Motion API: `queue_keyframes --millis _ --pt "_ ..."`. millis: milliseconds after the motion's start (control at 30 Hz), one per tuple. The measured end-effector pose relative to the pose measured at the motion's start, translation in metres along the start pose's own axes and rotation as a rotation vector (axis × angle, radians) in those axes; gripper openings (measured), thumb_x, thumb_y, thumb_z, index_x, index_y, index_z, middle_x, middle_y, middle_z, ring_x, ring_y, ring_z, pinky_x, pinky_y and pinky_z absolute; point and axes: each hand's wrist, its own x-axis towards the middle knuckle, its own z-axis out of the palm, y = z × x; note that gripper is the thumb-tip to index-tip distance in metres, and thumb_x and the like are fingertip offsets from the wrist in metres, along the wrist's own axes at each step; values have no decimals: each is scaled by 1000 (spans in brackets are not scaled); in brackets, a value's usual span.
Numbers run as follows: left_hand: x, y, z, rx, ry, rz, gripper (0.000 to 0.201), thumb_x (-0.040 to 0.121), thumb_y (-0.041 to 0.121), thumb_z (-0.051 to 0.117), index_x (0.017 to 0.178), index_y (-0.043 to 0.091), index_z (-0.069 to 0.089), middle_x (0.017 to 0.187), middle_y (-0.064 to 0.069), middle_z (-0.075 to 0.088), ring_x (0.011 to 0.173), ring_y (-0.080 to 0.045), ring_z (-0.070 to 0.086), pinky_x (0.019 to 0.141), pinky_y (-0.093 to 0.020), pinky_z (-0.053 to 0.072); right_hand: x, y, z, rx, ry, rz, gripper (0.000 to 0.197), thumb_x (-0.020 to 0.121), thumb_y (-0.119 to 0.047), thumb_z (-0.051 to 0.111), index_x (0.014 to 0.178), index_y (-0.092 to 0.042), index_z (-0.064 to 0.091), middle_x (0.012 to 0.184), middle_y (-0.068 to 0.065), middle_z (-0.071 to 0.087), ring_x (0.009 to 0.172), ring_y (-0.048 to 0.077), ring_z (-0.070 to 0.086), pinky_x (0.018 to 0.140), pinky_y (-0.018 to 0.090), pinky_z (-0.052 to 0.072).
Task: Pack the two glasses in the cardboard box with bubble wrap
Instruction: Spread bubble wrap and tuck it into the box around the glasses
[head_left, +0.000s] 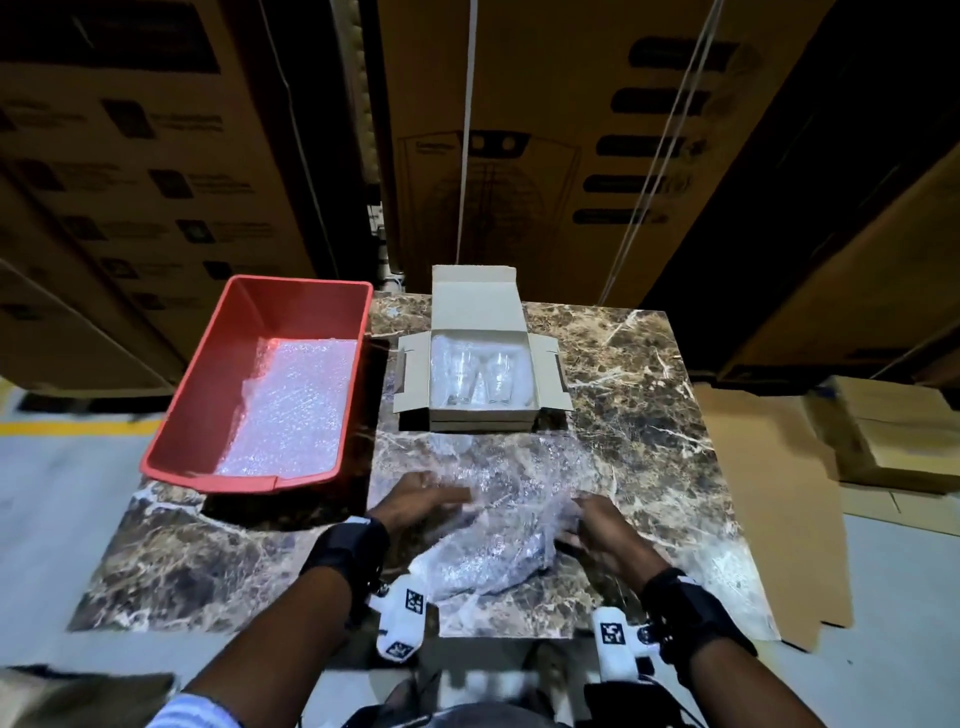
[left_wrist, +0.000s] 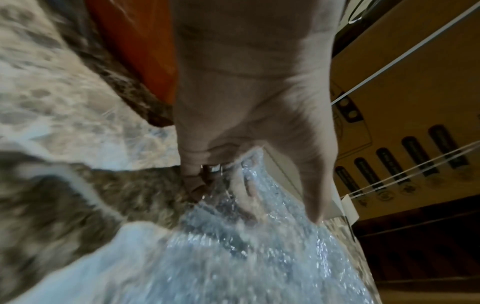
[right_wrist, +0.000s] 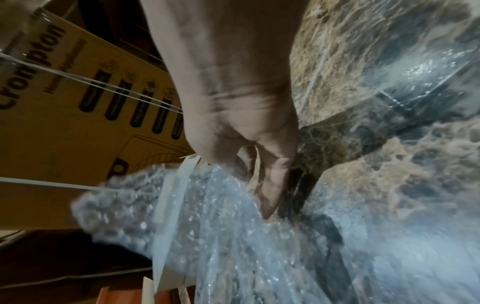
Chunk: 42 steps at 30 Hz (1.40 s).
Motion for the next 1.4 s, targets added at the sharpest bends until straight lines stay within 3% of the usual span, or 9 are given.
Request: queue_keyframes --millis 100,400,533,633,767,900,1067,1300,1400 --pt "-2 -22 8 8 33 -30 57 66 -5 93 111 -10 59 98 -27 72 80 -34 76 77 -48 63 -5 2 -1 20 -33 -6 20 106 -6 44 101 2 61 74 10 63 64 22 60 58 34 57" --pt "14 -11 -4 169 448 232 39 84 -11 69 103 20 56 76 -4 65 57 -16 60 47 -20 49 18 -5 -42 -414 106 -233 23 89 5 63 73 -11 71 63 7 65 45 11 54 47 20 41" --pt "28 -7 -11 218 511 330 40 82 2 77 109 26 59 96 -5 70 82 -26 68 76 -39 58 17 -1 -57 -530 170 -301 28 86 1 73 68 -15 59 55 -3 61 43 8 56 45 21 43" --pt "34 -6 -8 237 481 334 41 87 16 78 110 40 54 108 -8 68 95 -34 71 84 -56 59 15 6 -63 -489 152 -292 14 89 -7 76 86 -11 63 65 1 66 43 2 59 44 14 43" --pt "23 0 8 391 436 376 58 87 16 80 134 16 47 126 -12 52 111 -26 55 92 -33 45 13 18 -70 -228 27 -221 55 70 -19 95 114 -15 64 87 15 77 67 24 68 64 32 52" --pt "12 -13 6 663 413 307 91 68 43 91 139 26 38 129 -5 32 121 -27 46 108 -40 41 6 25 -74 -191 39 -217 56 75 5 85 118 -16 57 79 26 71 51 23 59 43 26 43" --pt "0 -32 0 695 334 297 93 47 76 85 111 30 36 106 2 50 90 -21 57 80 -39 51 14 38 -82 -146 240 -259 41 82 1 81 113 -10 56 94 12 65 63 14 57 55 25 47" --pt "-14 -42 6 417 47 93 95 54 39 101 123 16 40 68 1 65 59 -11 58 56 -27 49 4 46 -78 -462 322 -372 48 87 -15 80 126 -13 53 92 12 69 56 18 57 45 24 44" --pt "-21 -43 7 480 -24 61 93 52 21 102 121 27 39 70 -5 74 61 -17 65 58 -34 56 -3 47 -76 -795 402 -470 72 85 -28 81 143 -18 39 127 12 53 102 25 56 81 34 52"
